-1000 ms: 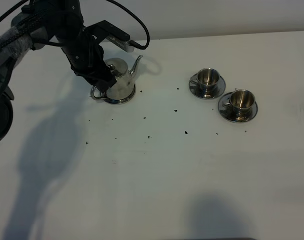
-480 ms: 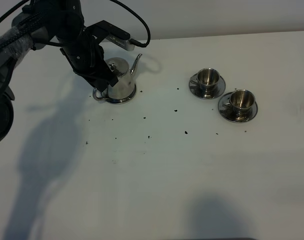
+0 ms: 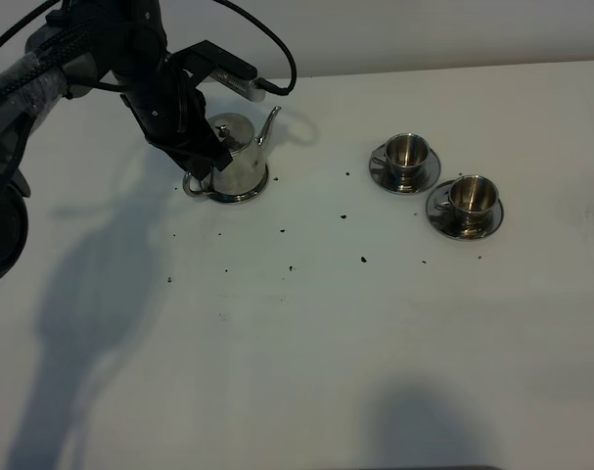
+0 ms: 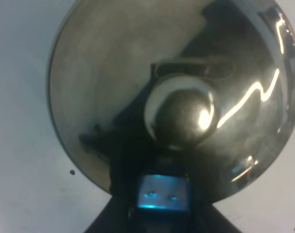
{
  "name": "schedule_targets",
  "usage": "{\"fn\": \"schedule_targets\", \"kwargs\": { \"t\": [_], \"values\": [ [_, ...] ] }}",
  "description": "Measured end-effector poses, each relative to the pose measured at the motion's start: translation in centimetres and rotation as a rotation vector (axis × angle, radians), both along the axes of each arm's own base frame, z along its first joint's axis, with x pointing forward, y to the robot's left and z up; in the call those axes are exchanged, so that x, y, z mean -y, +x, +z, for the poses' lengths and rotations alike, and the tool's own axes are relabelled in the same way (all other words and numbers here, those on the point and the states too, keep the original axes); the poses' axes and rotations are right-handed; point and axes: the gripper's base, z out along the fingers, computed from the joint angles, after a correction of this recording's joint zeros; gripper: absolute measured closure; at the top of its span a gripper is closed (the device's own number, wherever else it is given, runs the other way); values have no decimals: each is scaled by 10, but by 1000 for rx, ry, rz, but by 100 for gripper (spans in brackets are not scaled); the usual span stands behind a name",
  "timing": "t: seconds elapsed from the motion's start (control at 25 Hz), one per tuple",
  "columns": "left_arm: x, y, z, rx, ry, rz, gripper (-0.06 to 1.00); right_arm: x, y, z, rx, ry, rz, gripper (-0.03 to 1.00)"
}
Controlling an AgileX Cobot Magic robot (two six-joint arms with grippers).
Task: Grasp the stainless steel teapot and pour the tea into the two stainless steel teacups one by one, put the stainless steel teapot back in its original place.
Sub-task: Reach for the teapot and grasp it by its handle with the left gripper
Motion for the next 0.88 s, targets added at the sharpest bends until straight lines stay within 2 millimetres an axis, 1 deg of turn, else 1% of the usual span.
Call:
{"fn": "schedule_targets", "kwargs": {
  "t": [0.36, 0.8, 0.88],
  "values": [
    [0, 0, 0, 6, 4, -44, 70, 0, 0, 0, 0, 0, 0, 52],
    [2, 2, 0, 34, -5, -48, 70, 0, 0, 0, 0, 0, 0, 52],
    [2, 2, 3, 37, -16, -46, 70, 0, 0, 0, 0, 0, 0, 52]
  ]
}}
